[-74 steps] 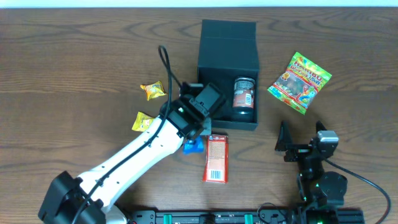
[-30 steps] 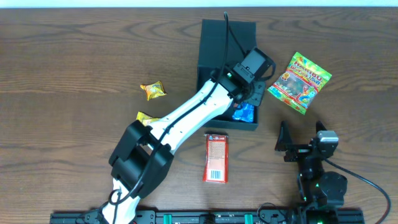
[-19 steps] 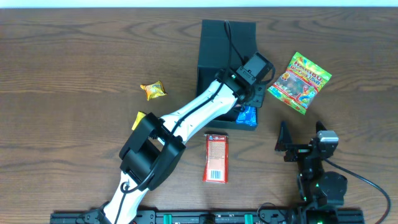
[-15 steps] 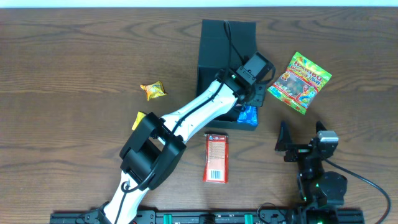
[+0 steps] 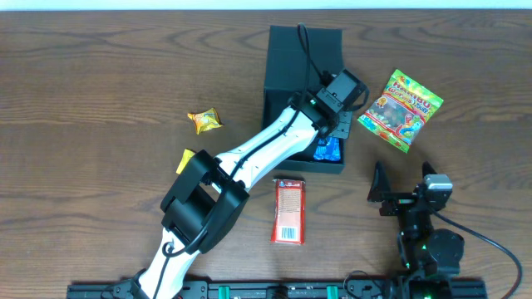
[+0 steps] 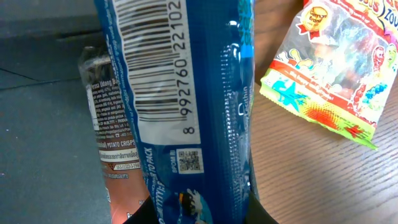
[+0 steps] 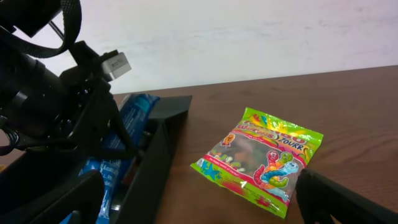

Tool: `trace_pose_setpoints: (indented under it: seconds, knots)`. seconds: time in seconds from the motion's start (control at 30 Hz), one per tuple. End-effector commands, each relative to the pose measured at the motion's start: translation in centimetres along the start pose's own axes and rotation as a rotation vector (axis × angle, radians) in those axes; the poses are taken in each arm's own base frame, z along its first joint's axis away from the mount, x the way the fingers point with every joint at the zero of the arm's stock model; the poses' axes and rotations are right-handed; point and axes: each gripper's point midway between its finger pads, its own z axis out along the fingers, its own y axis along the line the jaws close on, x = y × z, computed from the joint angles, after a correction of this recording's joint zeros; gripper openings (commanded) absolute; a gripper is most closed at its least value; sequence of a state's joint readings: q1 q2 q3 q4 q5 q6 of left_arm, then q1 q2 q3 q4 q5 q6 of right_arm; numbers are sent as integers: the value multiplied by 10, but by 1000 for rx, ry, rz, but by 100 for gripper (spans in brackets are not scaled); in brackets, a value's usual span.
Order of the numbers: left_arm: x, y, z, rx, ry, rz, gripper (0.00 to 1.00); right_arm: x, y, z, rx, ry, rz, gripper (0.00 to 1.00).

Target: Pack container

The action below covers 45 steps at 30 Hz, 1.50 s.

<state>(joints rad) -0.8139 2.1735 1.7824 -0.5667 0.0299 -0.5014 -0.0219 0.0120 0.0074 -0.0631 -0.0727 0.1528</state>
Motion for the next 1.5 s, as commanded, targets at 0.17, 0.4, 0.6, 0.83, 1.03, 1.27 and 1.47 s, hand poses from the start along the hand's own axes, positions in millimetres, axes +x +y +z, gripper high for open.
trace_pose_setpoints:
  seconds: [0.17, 0.4, 0.6, 0.83, 1.03, 1.27, 1.47]
  knots:
    - [0, 63, 2, -313, -28, 12, 17, 1, 0, 0, -3, 0, 11, 99]
    - [-3, 102, -8, -423, -3, 14, 10, 1, 0, 0, -3, 0, 11, 99]
    - [-35, 125, -41, -465, -94, -42, 12, 1, 0, 0, -3, 0, 11, 99]
    - [-34, 45, -47, -36, -23, -65, 13, 1, 0, 0, -3, 0, 11, 99]
    - [-25, -1, -41, 154, 14, -11, 17, 1, 0, 0, -3, 0, 11, 99]
    - [-8, -25, -28, 212, 43, 159, 18, 1, 0, 0, -3, 0, 11, 99]
    - [-2, -23, -6, 199, 57, 150, 18, 1, 0, 0, -3, 0, 11, 99]
